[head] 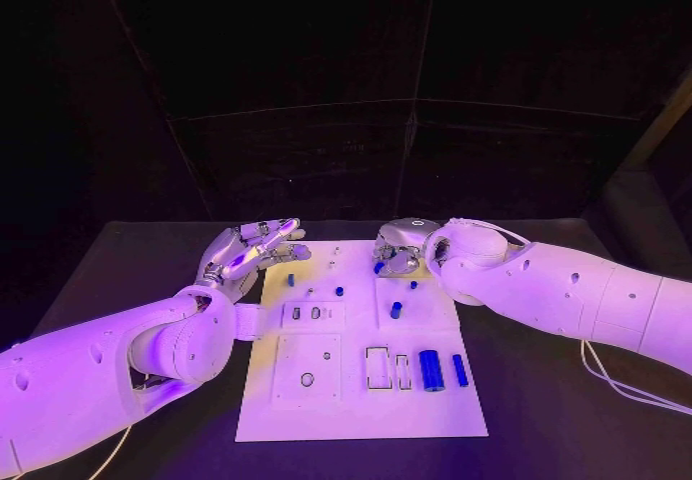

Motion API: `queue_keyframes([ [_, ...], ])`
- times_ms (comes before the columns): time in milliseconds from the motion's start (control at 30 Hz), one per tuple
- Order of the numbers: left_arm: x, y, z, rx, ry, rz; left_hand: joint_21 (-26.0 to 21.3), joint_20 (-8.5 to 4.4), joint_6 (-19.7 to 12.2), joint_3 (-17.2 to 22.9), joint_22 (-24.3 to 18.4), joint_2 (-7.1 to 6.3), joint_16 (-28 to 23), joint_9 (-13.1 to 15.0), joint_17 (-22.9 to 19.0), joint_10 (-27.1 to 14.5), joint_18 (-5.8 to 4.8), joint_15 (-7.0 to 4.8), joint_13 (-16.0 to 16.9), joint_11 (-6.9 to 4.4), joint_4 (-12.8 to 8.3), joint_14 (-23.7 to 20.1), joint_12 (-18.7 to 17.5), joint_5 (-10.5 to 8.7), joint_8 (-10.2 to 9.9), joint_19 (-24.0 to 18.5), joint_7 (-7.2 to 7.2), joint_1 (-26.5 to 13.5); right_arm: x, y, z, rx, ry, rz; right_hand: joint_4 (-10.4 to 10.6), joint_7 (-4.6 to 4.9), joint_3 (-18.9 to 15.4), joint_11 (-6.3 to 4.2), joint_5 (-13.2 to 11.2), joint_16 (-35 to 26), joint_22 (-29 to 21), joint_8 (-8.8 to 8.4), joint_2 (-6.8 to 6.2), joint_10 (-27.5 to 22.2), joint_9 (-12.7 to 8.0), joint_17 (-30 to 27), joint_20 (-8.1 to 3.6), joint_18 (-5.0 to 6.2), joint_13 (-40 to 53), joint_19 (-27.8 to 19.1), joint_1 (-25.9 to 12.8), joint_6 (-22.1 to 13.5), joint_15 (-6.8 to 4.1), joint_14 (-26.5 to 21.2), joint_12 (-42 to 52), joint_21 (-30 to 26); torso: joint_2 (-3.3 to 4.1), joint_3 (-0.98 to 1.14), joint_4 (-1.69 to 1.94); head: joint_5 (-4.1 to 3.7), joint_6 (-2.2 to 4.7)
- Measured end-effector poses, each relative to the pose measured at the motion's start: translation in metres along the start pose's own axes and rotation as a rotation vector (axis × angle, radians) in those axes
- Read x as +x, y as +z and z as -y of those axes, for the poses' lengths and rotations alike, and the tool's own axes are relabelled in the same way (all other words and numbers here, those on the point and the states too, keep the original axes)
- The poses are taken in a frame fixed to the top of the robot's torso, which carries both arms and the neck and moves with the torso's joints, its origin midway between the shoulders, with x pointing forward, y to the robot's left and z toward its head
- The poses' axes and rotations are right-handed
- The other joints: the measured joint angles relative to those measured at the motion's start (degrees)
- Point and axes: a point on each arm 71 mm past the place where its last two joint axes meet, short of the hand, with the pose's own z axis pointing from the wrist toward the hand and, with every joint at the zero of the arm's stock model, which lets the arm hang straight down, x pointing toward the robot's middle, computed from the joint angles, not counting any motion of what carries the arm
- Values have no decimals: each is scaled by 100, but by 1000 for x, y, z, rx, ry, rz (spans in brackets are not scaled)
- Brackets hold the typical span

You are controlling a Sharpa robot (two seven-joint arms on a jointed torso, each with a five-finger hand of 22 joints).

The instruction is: Assemble the parts on the task board

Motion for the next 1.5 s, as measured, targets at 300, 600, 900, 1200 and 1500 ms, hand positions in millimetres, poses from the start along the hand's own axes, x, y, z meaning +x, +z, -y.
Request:
queue_keyframes([
  [300,0,0,0,-5,-2,-3,0,0,0,0,0,0,0,0,8,0,0,0,0,0,0,0,0,0,0,0,0,0,0,2,-1,-3,-3,-12,18,-26,242,-40,-68,281,330,-1,60,126,-3,275,-42,-1,-1,83,-60,153,0,0,0,263,10,-1,-3,-1,-8],
  [600,0,0,-1,-7,-2,-4,0,0,0,0,-7,0,-27,1,13,0,0,0,1,0,0,0,-38,0,0,0,0,0,-2,0,-2,-16,3,15,-16,-11,709,-61,-366,581,781,39,129,308,-3,576,-56,0,-3,261,-35,339,-22,21,-1,582,18,-4,-3,-1,-11],
  [900,-1,0,0,-9,-2,-4,0,0,-1,0,-7,0,-26,1,13,0,0,0,1,0,0,0,-38,0,0,0,0,0,-10,-1,-9,-58,37,131,4,10,1273,-50,-381,754,1039,42,42,337,-3,700,-51,-1,-1,296,32,373,-22,21,5,810,23,-10,1,39,42],
  [1200,0,0,0,-10,-4,-8,0,0,-1,0,-7,0,-26,1,18,0,-1,0,1,0,1,0,-38,0,0,0,0,0,-24,16,-17,-65,51,215,65,10,1492,-50,-421,818,1093,42,-71,337,-3,746,-51,-1,11,295,-81,372,-22,21,-28,855,58,-16,29,57,105],
  [1500,2,-1,0,-12,-7,-13,0,0,-1,0,-7,0,-26,1,17,0,-1,0,2,0,1,-1,-38,0,0,0,0,0,-32,32,-30,-74,61,249,70,31,1540,-50,-422,841,1105,36,-101,337,-3,753,-29,-1,11,273,-111,350,-21,21,-49,879,133,-31,88,50,153],
])
